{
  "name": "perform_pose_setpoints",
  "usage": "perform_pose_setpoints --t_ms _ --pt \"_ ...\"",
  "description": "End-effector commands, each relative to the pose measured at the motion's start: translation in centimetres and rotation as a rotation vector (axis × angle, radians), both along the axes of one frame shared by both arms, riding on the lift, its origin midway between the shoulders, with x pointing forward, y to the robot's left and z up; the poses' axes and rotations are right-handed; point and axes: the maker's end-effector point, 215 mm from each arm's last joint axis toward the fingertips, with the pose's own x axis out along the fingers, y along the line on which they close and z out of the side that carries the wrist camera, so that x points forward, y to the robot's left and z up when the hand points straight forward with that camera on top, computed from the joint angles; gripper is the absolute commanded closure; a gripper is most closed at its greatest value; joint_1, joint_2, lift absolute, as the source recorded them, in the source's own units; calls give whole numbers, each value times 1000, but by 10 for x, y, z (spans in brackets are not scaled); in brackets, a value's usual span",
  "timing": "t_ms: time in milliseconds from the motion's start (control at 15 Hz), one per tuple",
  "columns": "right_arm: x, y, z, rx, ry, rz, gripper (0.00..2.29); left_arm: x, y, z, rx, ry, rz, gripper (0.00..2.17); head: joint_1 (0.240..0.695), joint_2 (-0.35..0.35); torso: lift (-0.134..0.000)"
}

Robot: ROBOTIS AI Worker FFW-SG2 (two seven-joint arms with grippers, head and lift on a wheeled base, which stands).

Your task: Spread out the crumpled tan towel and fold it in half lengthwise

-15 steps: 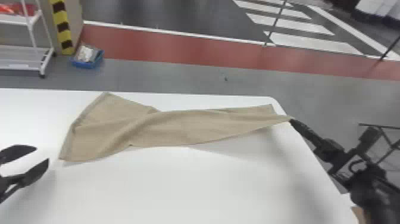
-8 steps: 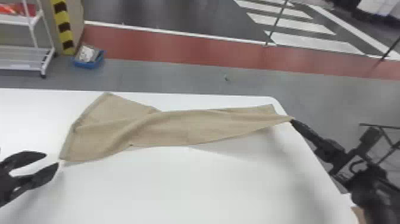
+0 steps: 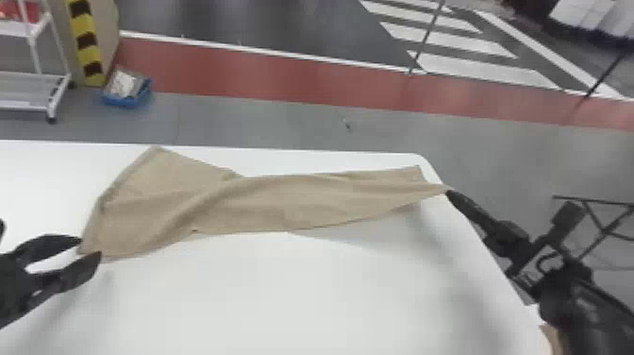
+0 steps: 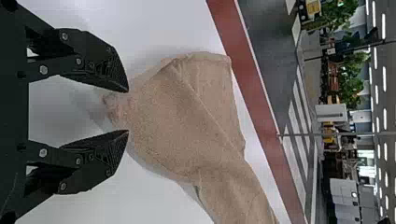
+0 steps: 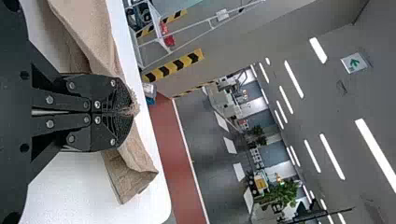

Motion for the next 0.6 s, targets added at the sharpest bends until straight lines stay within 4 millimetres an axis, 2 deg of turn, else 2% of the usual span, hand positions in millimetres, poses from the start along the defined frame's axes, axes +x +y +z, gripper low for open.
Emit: perform_pose_setpoints --t_ms 0,333,533 --pt "-1 -2 1 1 -3 -2 1511 4 -2 -4 21 -2 0 687 695 -333 -124" --pt "-5 -8 0 1 -1 -9 1511 6 15 -11 73 -4 15 687 695 -333 -124" --pt "-3 -5 0 2 -1 -4 1511 5 14 -13 83 -2 10 687 695 -327 -124"
